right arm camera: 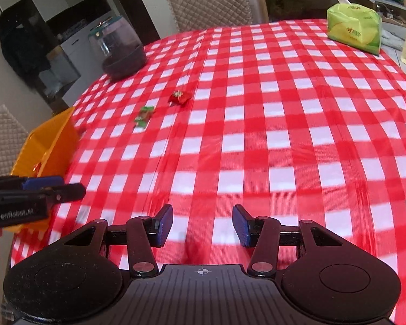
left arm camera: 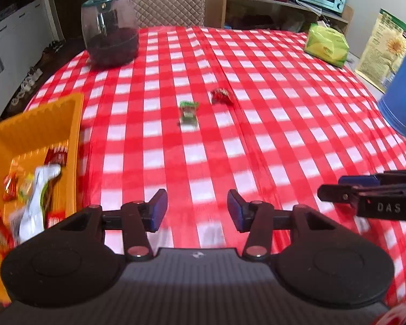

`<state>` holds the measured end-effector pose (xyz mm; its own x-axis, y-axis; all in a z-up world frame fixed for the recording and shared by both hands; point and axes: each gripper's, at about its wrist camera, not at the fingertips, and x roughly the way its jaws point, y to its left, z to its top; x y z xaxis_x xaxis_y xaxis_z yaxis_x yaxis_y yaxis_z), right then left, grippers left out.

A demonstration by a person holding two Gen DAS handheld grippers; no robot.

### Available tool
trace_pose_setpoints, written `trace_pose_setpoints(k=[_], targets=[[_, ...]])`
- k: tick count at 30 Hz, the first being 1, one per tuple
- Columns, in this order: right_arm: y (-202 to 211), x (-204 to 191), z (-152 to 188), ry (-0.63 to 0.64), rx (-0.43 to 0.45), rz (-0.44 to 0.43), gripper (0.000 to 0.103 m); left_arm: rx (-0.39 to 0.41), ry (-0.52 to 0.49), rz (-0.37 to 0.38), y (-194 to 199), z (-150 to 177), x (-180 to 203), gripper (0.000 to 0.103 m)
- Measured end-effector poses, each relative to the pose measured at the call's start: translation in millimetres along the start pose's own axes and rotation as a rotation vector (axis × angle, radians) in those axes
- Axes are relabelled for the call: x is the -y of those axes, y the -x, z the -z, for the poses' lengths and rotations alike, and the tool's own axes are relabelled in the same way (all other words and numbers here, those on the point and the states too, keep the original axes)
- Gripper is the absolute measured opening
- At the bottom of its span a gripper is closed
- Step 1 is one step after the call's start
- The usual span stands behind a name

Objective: Organize snacks
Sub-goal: 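Move both grippers away from the tray toward the green and red candies, then grasp the green-wrapped candy with the left gripper, then grasp the red-wrapped candy with the right gripper while the left gripper holds the green candy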

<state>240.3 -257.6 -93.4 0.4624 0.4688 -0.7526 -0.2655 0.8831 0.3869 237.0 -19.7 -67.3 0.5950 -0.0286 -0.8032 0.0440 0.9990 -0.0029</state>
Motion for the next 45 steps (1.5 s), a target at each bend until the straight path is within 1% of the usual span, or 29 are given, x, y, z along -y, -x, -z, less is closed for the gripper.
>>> trace_pose_setpoints(k=[3, 9, 14, 19, 22, 29, 32, 33, 35, 37, 41, 45], targets=[[-11.1, 1.0, -10.4, 0.008, 0.018, -0.002, 0.049, 0.009, -0.001, -0.004, -13.6, -13.5, -3.0, 0.046], [-34.9, 2.7, -34.9, 0.032, 0.048, -0.02, 0.049, -0.008, -0.012, -0.027, -49.2, -38.0, -6.7, 0.046], [-57.8, -1.1, -52.9, 0.076, 0.058, -0.016, 0.049, 0.009, -0.033, -0.039, -73.6, -55.3, -9.5, 0.046], [-75.6, -1.3, -62.7, 0.093, 0.056, -0.011, 0.049, 0.041, -0.074, -0.053, -95.3, -69.1, -8.2, 0.045], [-82.6, -1.3, -66.9, 0.102, 0.059, -0.008, 0.049, 0.056, -0.082, -0.039, -106.1, -75.6, -8.5, 0.045], [-92.1, -0.1, -73.8, 0.119, 0.07, -0.005, 0.049, 0.054, -0.102, -0.045, -126.4, -82.7, -9.5, 0.044], [-95.5, -2.1, -77.3, 0.148, 0.077, -0.009, 0.049, 0.041, -0.09, -0.043, -133.7, -82.6, -12.0, 0.039], [-96.9, -3.3, -78.6, 0.162, 0.081, -0.009, 0.049, 0.039, -0.086, -0.04, -135.6, -82.7, -12.9, 0.035], [-100.1, -5.5, -82.2, 0.191, 0.086, -0.008, 0.049, 0.044, -0.084, -0.027, -136.6, -82.3, -13.8, 0.031], [-103.9, -7.7, -85.6, 0.217, 0.088, -0.009, 0.049, 0.049, -0.09, -0.024, -136.8, -83.1, -13.9, 0.02], [-113.9, -11.9, -95.5, 0.263, 0.094, -0.02, 0.049, 0.048, -0.082, -0.017, -135.8, -84.9, -17.7, 0.019], [-128.0, -20.5, -106.5, 0.348, 0.095, -0.021, 0.049, 0.054, -0.05, -0.016, -128.2, -86.2, -27.1, 0.019]])
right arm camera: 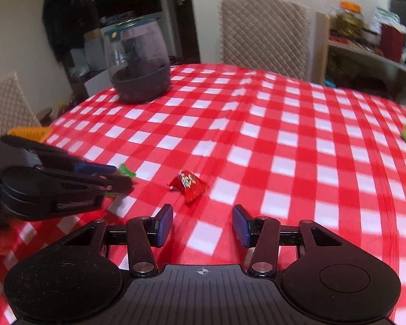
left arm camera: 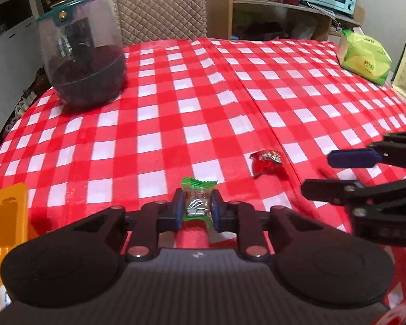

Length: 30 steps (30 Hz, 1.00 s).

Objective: Organize snacks
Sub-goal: 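Grasp the red-wrapped candy with the right gripper while the left gripper holds the green candy, then carry the green and red candies over the orange tray with both grippers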

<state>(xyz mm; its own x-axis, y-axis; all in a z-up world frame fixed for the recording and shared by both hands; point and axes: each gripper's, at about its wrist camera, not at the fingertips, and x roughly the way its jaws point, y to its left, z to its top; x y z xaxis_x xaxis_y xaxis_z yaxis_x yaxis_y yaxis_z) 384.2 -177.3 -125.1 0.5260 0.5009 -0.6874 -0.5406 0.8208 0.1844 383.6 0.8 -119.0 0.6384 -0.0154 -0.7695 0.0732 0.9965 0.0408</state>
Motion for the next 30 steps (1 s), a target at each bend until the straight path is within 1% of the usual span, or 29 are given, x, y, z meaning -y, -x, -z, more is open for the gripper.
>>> trace_pose_setpoints(k=[8, 14, 15, 17, 19, 22, 30], targets=[[-37.1, -11.9, -15.4, 0.166, -0.026, 0.001, 0.049, -0.003, 0.068, -0.003, 20.5, 4.8, -17.8, 0.019], [-56.2, -18.8, -21.7, 0.255, -0.036, -0.005, 0.049, -0.002, 0.086, -0.016, 30.4, 10.3, -26.8, 0.019], [-56.7, -19.6, -21.7, 0.257, -0.037, -0.006, 0.048, -0.003, 0.092, -0.016, 31.9, 11.2, -28.1, 0.019], [-58.8, -20.7, -21.8, 0.252, -0.043, -0.018, 0.04, -0.004, 0.099, -0.016, 34.5, 12.5, -30.4, 0.019], [-58.9, -23.8, -21.1, 0.247, -0.05, -0.029, 0.025, -0.001, 0.099, -0.019, 37.7, 13.1, -30.9, 0.019], [-57.3, -29.4, -21.2, 0.231, -0.064, -0.03, 0.021, 0.004, 0.102, -0.017, 42.9, 13.2, -30.9, 0.019], [-26.5, -42.5, -24.1, 0.171, -0.038, -0.037, 0.02, 0.026, 0.102, 0.001, 60.1, 14.2, -28.0, 0.019]])
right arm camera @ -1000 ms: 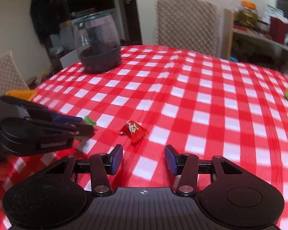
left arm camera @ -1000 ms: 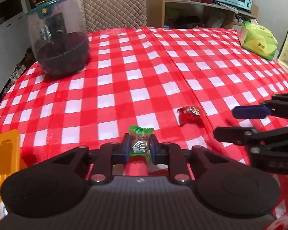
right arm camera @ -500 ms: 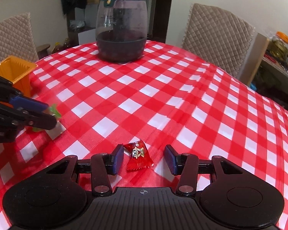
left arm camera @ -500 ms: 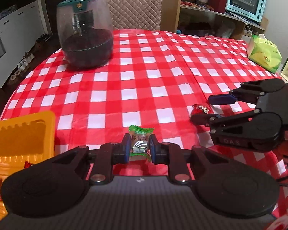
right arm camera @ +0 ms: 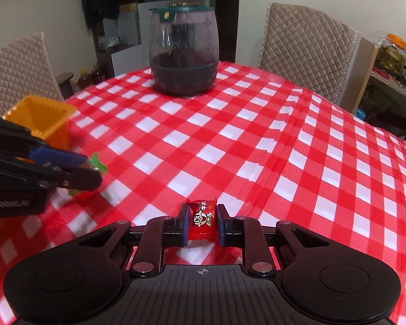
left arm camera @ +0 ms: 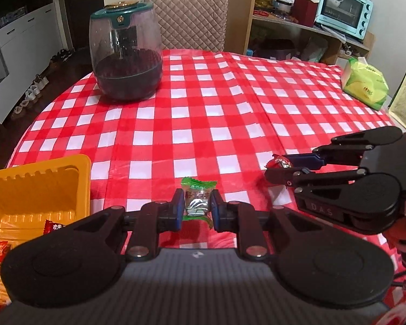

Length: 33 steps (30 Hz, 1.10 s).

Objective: Organize snacks
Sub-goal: 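Carry the green and red candies over the orange tray with both grippers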

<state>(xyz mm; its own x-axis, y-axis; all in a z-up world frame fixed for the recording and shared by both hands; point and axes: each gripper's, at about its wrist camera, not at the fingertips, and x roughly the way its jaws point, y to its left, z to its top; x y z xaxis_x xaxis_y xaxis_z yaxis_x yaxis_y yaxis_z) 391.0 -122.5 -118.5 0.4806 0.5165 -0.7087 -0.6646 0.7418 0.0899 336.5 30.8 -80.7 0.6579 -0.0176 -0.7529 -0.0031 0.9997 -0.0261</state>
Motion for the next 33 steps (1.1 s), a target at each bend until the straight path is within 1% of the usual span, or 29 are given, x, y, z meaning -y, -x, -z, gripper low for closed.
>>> trace_pose_setpoints(k=[7, 14, 24, 27, 33], targets=[[40.8, -10.2, -1.8, -0.044, 0.041, -0.002, 0.02, 0.039, -0.001, 0.024, 27.3, 1.4, 8.2, 0.019], [79.7, -24.0, 2.0, -0.075, 0.073, -0.017, 0.02, 0.072, 0.002, 0.055, 63.8, 10.3, 14.6, 0.019], [126.8, -57.7, 17.5, -0.119, 0.086, -0.06, 0.02, 0.118, 0.012, 0.079, 123.8, 37.3, 14.3, 0.019], [137.6, -71.3, 23.2, -0.131, 0.082, -0.08, 0.02, 0.127, 0.018, 0.081, 141.5, 47.8, 9.4, 0.019], [153.7, -107.0, 33.6, -0.141, 0.066, -0.134, 0.02, 0.12, 0.031, 0.064, 172.5, 71.0, -9.2, 0.019]])
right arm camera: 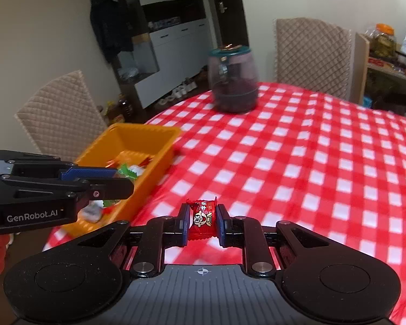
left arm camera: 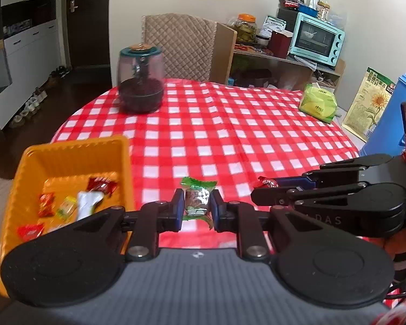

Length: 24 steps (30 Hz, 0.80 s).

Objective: Organize snacks
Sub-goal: 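Carry the green and red candies over the orange tray with both grippers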

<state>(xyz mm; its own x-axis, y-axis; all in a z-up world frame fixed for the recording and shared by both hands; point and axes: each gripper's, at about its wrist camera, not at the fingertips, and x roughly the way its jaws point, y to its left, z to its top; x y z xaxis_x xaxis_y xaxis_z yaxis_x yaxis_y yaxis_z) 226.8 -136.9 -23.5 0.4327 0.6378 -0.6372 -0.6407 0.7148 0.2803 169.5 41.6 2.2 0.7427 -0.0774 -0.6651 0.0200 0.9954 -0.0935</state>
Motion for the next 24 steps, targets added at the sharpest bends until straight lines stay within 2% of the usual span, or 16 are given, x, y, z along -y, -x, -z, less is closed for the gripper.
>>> trace_pose_setpoints(k=[7, 15, 24], targets=[[-3.4, -47.2, 8.8, 0.012, -0.027, -0.063, 0.02, -0.014, 0.031, -0.055, 32.6, 21.0, -32.9, 0.019], [-28.4, -95.3, 6.1, 0.039, -0.053, -0.108, 0.02, -0.012, 0.075, -0.124, 59.5, 36.1, -80.1, 0.019], [-57.2, -125.0, -8.2, 0.041, -0.05, -0.084, 0.02, -0.011, 0.095, -0.155, 64.9, 37.3, -124.1, 0.019]])
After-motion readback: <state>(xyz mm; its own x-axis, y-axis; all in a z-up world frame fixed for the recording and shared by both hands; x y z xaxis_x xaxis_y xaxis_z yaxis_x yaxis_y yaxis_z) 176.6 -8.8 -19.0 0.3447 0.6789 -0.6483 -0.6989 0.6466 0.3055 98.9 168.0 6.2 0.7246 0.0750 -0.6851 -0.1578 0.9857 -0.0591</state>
